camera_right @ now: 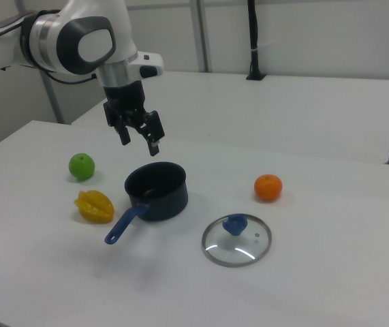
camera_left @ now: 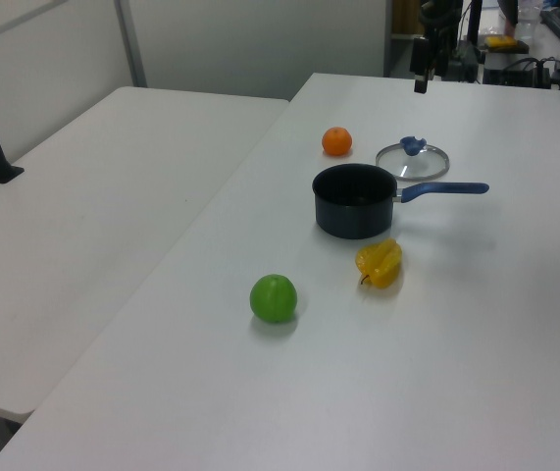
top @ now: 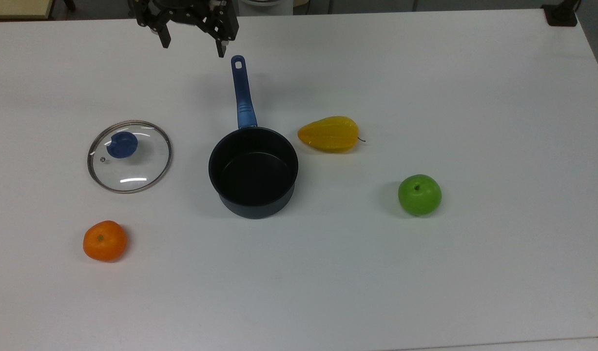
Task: Open lid
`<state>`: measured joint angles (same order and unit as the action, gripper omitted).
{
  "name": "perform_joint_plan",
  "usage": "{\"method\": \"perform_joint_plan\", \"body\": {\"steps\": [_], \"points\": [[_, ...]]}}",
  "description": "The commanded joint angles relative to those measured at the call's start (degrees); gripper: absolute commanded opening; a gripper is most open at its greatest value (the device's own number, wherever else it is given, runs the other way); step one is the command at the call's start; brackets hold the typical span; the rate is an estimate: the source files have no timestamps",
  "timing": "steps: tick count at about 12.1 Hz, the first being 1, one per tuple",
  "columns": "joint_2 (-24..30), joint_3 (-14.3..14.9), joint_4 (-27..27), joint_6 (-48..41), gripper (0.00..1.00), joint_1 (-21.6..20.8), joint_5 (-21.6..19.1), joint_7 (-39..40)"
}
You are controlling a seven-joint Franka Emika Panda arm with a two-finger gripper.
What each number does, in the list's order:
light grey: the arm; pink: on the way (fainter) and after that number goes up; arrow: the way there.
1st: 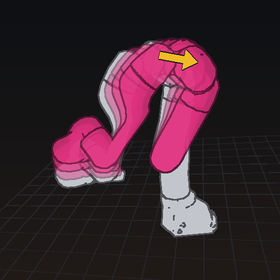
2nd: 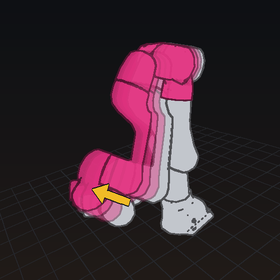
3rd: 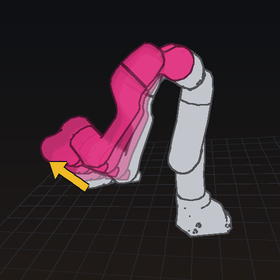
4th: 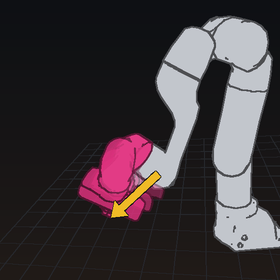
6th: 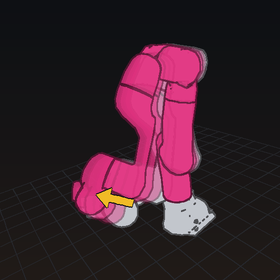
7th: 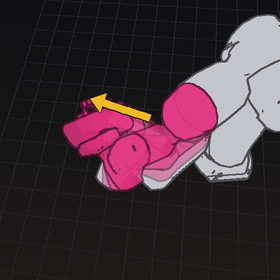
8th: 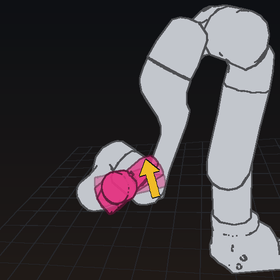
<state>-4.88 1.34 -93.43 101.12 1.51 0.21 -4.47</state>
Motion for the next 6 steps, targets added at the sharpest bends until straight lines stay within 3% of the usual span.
{"method": "perform_joint_plan", "body": {"steps": [1, 6], "points": [[1.37, 0.15, -1.15, -0.92, 1.00, -1.34, 0.93, -1.42], [1.19, 0.24, -0.88, -0.75, 1.00, -1.07, 0.76, -1.60]]}}
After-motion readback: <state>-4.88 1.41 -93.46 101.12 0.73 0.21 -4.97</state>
